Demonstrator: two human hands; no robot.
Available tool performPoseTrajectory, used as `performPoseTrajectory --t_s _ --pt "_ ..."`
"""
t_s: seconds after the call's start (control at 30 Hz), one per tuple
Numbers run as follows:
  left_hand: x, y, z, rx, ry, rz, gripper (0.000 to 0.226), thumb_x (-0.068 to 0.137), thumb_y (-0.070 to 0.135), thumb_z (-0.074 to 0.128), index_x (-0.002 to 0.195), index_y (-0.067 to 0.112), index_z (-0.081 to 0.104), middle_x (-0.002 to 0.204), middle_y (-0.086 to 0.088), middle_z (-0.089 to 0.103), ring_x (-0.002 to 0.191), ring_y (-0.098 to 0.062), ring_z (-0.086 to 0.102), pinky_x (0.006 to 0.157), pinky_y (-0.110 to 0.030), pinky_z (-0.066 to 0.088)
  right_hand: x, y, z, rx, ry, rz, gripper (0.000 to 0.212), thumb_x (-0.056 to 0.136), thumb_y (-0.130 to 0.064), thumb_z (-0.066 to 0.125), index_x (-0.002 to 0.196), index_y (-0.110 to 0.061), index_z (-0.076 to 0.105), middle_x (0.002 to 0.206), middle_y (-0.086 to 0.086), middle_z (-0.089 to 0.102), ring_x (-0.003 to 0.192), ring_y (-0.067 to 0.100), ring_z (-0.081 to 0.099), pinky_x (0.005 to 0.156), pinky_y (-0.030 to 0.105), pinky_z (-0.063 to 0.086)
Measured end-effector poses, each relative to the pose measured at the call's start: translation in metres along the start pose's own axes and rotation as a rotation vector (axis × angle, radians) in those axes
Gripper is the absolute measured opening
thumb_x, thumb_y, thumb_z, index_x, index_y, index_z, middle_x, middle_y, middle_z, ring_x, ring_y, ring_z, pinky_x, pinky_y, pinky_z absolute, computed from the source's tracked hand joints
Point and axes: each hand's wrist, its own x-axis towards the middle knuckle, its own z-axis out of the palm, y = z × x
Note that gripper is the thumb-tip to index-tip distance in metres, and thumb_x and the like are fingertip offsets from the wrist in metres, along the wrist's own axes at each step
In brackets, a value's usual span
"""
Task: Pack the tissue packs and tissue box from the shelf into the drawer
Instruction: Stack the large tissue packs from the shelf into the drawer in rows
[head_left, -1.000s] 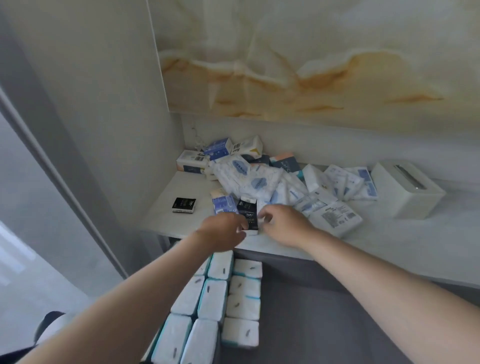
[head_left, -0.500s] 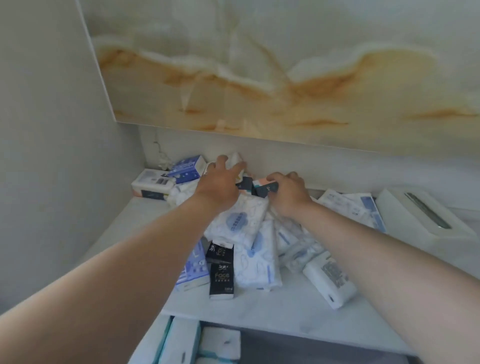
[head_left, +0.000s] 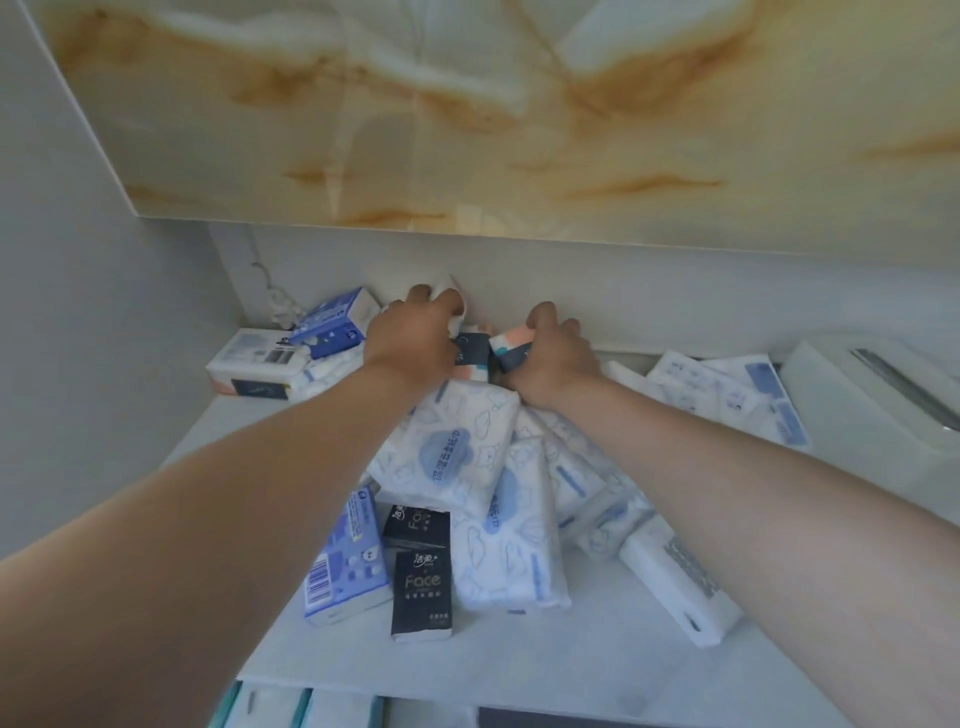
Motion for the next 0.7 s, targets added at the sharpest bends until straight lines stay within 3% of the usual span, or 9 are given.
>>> performPoseTrajectory --t_s 0.07,0.2,0.37,0.43,0.53,0.7 --pt "-0.003 -0.006 -0.010 -0.095 0.074 0.035 0.040 0.080 0.011 0.059 0.118 0.022 0.053 0.121 -0.009 0.056 0.096 -0.032 0.057 0.067 -0.038 0.045 -0.006 0.000 -0.006 -0.015 0.069 -0.100 0.071 0.068 -0.036 0.079 0.123 -0.028 0.035 0.116 0.007 0.043 0.104 0.032 0.051 0.087 0.041 0.048" --pt "-0.021 -0.011 -0.032 -0.174 0.152 0.158 0.044 0.074 0.001 0.059 0.115 0.018 0.058 0.131 -0.008 0.055 0.113 -0.032 0.049 0.081 -0.039 0.045 -0.023 0.000 -0.028 -0.112 0.149 -0.422 0.092 0.067 -0.029 0.079 0.146 -0.027 0.031 0.130 0.011 0.046 0.111 0.035 0.050 0.092 0.045 0.044" --pt "-0.061 -0.012 -0.066 -0.209 0.200 0.358 0.044 0.071 -0.005 0.061 0.110 0.015 0.060 0.136 -0.007 0.053 0.120 -0.032 0.048 0.093 -0.041 0.046 -0.055 -0.013 -0.055 -0.261 0.237 -0.715 0.095 0.065 -0.018 0.076 0.149 -0.028 0.032 0.132 0.009 0.043 0.115 0.033 0.046 0.097 0.045 0.042" --pt "-0.080 -0.012 -0.083 -0.242 0.222 0.348 0.043 0.074 -0.003 0.064 0.111 0.018 0.058 0.137 -0.003 0.052 0.122 -0.028 0.047 0.090 -0.038 0.048 -0.074 -0.021 -0.067 -0.255 0.256 -0.747 0.096 0.068 -0.016 0.074 0.152 -0.027 0.030 0.135 0.012 0.040 0.121 0.033 0.043 0.100 0.040 0.039" --pt "-0.113 -0.013 -0.111 -0.251 0.270 0.346 0.042 0.073 0.001 0.069 0.110 0.018 0.060 0.133 -0.002 0.056 0.116 -0.027 0.051 0.084 -0.039 0.051 -0.111 -0.032 -0.081 -0.180 0.233 -0.729 0.099 0.068 -0.017 0.072 0.155 -0.026 0.026 0.132 0.012 0.036 0.120 0.030 0.042 0.093 0.030 0.039" --pt "-0.173 -0.011 -0.148 -0.272 0.326 0.277 0.038 0.072 0.010 0.073 0.108 0.016 0.063 0.118 0.001 0.064 0.104 -0.023 0.050 0.086 -0.034 0.043 -0.186 -0.047 -0.084 -0.014 0.129 -0.622 0.104 0.067 -0.026 0.076 0.154 -0.028 0.020 0.132 0.002 0.029 0.112 0.022 0.048 0.083 0.031 0.047"
